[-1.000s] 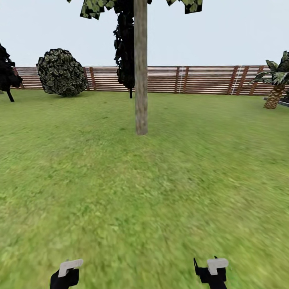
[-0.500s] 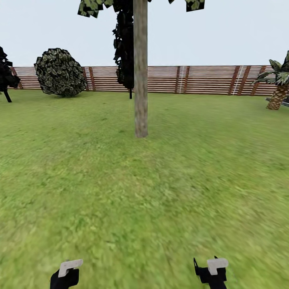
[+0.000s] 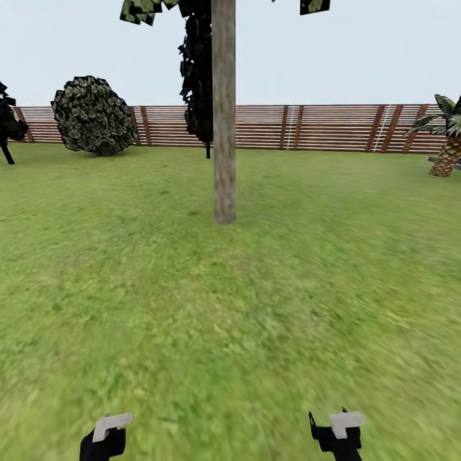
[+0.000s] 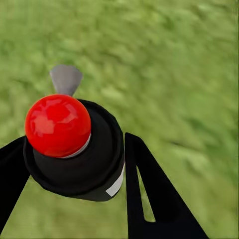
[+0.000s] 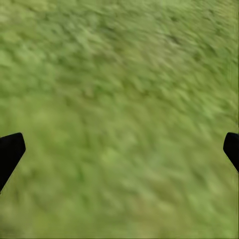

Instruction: In the garden, pick up the pesticide atomizer on the floor and spray pesticide onto both trees until each tree trunk is fully covered.

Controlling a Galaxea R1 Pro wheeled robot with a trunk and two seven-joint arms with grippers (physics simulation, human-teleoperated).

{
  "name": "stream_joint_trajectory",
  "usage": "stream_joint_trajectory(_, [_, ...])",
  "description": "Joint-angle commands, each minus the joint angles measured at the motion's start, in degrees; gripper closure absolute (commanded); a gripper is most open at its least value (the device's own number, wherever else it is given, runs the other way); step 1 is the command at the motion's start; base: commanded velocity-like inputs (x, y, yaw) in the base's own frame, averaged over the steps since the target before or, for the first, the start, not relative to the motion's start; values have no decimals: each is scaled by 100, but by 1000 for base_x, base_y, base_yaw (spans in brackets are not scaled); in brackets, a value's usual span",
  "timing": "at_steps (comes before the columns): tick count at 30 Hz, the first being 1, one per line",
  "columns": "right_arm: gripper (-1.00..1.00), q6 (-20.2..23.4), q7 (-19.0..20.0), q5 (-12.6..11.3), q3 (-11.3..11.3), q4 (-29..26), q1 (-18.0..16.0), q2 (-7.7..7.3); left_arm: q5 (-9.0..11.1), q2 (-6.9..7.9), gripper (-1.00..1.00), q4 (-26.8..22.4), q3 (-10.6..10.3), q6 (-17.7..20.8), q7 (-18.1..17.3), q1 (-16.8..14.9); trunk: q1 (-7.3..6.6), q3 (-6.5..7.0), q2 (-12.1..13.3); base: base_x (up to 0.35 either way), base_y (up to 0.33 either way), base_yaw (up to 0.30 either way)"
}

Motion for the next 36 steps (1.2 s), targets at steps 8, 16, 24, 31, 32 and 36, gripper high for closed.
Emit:
stream_joint_trajectory(8, [-100, -4, -64, 52, 30, 4, -3, -1, 16, -3, 100, 4, 4, -18, -4, -3, 2, -5, -2, 340, 0, 0])
stream_joint_trajectory(16, [-100, -5, -63, 52, 30, 4, -4, -1, 16, -4, 100, 4, 2, -18, -4, -4, 2, -5, -2, 340, 0, 0])
stream_joint_trajectory(24, [-100, -4, -63, 52, 30, 4, -4, -1, 16, -2, 100, 4, 3, -19, -4, -3, 2, -5, -2, 340, 0, 0])
stream_joint_trajectory(31, [-100, -5, -60, 52, 30, 4, -3, -1, 16, -2, 100, 4, 5, -19, -4, -3, 2, -5, -2, 340, 0, 0])
stream_joint_trajectory(32, [-100, -5, -58, 52, 30, 4, -3, -1, 16, -4, 100, 4, 3, -19, -4, -4, 2, -5, -2, 340, 0, 0])
stream_joint_trajectory(36, [-100, -4, -58, 52, 30, 4, -6, -1, 16, -2, 100, 4, 4, -22, -4, -4, 2, -5, -2, 340, 0, 0])
